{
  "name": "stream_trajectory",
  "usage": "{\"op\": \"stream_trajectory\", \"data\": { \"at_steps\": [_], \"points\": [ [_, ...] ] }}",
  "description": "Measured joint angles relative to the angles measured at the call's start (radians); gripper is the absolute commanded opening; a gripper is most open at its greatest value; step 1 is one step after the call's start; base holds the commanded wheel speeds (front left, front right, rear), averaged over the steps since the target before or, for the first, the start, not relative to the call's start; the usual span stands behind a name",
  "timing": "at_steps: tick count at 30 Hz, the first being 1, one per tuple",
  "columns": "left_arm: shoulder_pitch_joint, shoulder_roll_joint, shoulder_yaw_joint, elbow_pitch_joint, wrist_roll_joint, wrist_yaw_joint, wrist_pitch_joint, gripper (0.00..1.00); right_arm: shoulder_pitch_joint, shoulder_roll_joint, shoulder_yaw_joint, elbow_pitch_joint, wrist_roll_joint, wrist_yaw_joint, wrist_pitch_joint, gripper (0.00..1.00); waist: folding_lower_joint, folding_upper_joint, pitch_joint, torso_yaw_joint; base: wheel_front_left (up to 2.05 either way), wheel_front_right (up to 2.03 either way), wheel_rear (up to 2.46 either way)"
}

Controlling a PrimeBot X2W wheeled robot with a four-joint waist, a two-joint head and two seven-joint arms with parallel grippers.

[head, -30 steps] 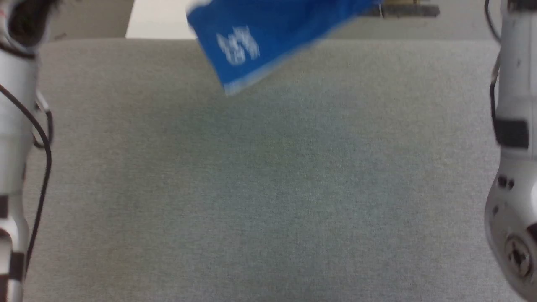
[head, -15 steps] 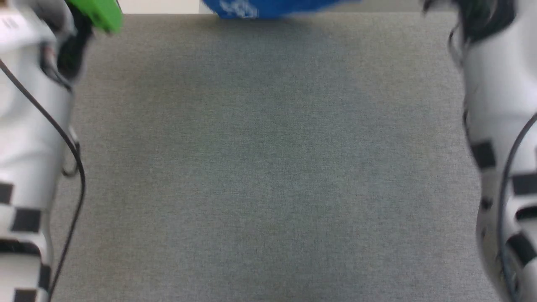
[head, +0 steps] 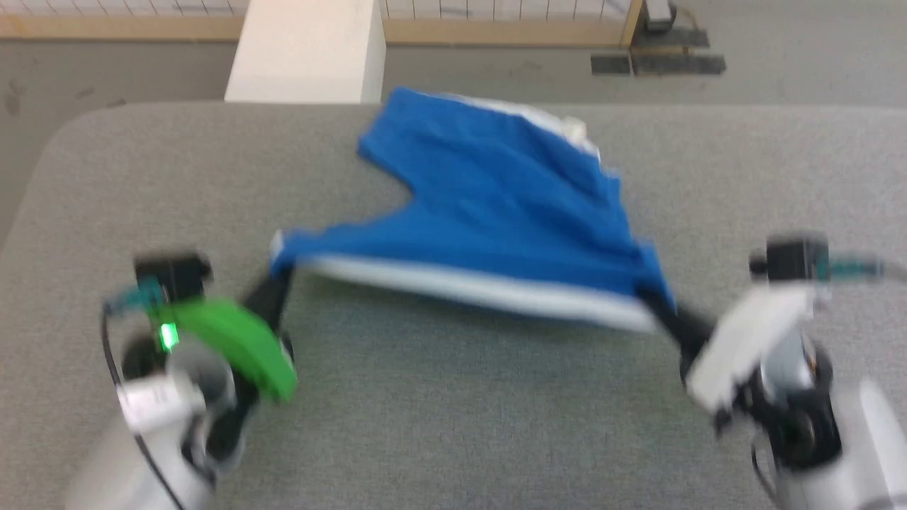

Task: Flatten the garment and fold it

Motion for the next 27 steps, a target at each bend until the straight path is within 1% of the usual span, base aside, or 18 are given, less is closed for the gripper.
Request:
{"op": "stream_trajectory", "data": {
  "at_steps": [5, 7, 11, 14, 17, 20, 22, 24, 27],
  "points": [
    [0.248, 0.012, 0.003, -0.145, -0.047, 0.114, 0.034, 0.00, 0.270, 0.027, -0.038, -0.161, 0.024, 0.000, 0.122, 0.00, 0.0000, 0.0000, -0.062, 0.011, 0.00, 0.00, 0.00],
    [0.317, 0.029, 0.003, -0.188, -0.056, 0.147, 0.054, 0.00, 0.349, 0.035, -0.040, -0.203, 0.025, 0.000, 0.177, 0.00, 0.0000, 0.0000, -0.082, 0.017, 0.00, 0.00, 0.00],
    [0.441, 0.067, -0.002, -0.284, -0.065, 0.238, 0.120, 0.00, 0.475, 0.045, -0.041, -0.273, 0.031, 0.000, 0.294, 0.00, 0.0000, 0.0000, -0.119, 0.031, 0.00, 0.00, 0.00],
    [0.493, 0.095, 0.000, -0.341, -0.076, 0.281, 0.155, 0.00, 0.524, 0.054, -0.046, -0.316, 0.034, 0.000, 0.354, 0.00, -0.0001, 0.0000, -0.138, 0.040, 0.00, 0.00, 0.00],
    [0.502, 0.100, 0.014, -0.394, -0.091, 0.292, 0.155, 0.00, 0.529, 0.059, -0.067, -0.353, 0.034, 0.000, 0.361, 0.00, 0.0000, 0.0000, -0.144, 0.048, 0.00, 0.00, 0.00],
    [0.483, 0.101, 0.021, -0.422, -0.092, 0.290, 0.153, 0.00, 0.511, 0.062, -0.085, -0.373, 0.031, 0.000, 0.338, 0.00, -0.0001, 0.0000, -0.138, 0.046, 0.00, 0.00, 0.00],
    [0.441, 0.097, 0.025, -0.424, -0.093, 0.280, 0.152, 0.00, 0.482, 0.062, -0.091, -0.377, 0.026, 0.000, 0.316, 0.00, 0.0000, 0.0000, -0.130, 0.044, 0.00, 0.00, 0.00],
    [0.367, 0.093, 0.023, -0.407, -0.089, 0.259, 0.154, 0.00, 0.445, 0.063, -0.095, -0.375, 0.011, 0.000, 0.295, 0.00, 0.0000, 0.0000, -0.117, 0.041, 0.00, 0.00, 0.00],
    [0.242, 0.078, 0.011, -0.345, -0.080, 0.213, 0.164, 0.00, 0.389, 0.063, -0.104, -0.360, 0.011, 0.000, 0.261, 0.00, 0.0000, 0.0000, -0.091, 0.033, 0.00, 0.00, 0.00]
  ]
}}
